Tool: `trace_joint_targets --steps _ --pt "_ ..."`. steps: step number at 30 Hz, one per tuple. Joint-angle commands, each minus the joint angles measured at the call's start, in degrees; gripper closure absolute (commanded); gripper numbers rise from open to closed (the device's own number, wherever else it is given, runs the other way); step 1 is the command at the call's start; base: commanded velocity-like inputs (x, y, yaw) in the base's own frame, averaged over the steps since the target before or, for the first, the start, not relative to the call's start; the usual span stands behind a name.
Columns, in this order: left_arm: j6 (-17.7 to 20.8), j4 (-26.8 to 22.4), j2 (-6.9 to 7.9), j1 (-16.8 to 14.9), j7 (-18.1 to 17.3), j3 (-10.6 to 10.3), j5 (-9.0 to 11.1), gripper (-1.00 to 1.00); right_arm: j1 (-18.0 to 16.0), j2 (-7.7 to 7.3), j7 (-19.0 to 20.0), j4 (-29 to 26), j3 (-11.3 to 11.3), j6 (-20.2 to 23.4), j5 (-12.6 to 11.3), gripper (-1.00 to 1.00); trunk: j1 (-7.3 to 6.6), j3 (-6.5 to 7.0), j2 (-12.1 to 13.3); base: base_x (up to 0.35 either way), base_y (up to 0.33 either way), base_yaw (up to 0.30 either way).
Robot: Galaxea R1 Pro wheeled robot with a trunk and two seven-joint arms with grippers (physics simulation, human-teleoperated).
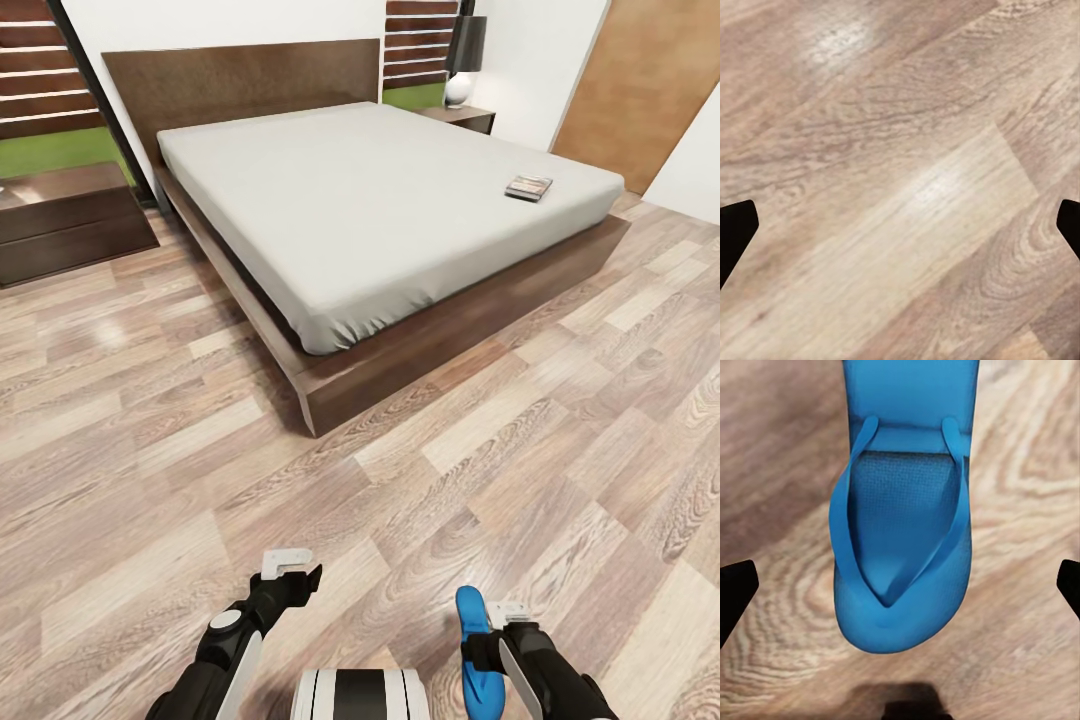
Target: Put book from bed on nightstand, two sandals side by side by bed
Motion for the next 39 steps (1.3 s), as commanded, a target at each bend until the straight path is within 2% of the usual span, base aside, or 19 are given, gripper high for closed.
trace_joint_targets --steps 1,8,13,20,29,39 --pt "0.3 -0.1 -0.01 0.0 0.0 0.0 0.6 -1.00 0.0 -0.02 -0.1 -0.1 0.0 0.3 0.0 -1.00 -0.01 -0.04 0.0 0.000 0.000 0.000" --pt "0.3 -0.1 -0.01 0.0 0.0 0.0 0.6 -1.00 0.0 -0.01 -0.1 0.0 -0.1 -0.7 0.2 -1.00 -0.01 -0.04 0.0 0.000 0.000 0.000" --pt "0.3 -0.1 -0.01 0.0 0.0 0.0 0.6 -1.00 0.0 0.02 -0.1 0.0 -0.1 -3.0 0.2 -1.00 -0.01 -0.04 0.0 0.000 0.000 0.000" --pt "0.3 -0.1 -0.01 0.0 0.0 0.0 0.6 -1.00 0.0 0.03 -0.1 0.5 -0.1 -11.0 0.3 -1.00 -0.01 -0.04 0.0 0.000 0.000 0.000" --pt "0.3 -0.1 -0.01 0.0 0.0 0.0 0.6 -1.00 0.0 -0.03 -0.1 2.1 -0.1 -12.4 0.3 -1.00 -0.01 -0.04 0.0 0.000 0.000 0.000" --pt "0.3 -0.1 -0.01 0.0 0.0 0.0 0.6 -1.00 0.0 -0.06 -0.1 2.2 -0.1 -12.5 0.3 -1.00 0.25 -2.25 -0.1 0.000 0.000 0.000"
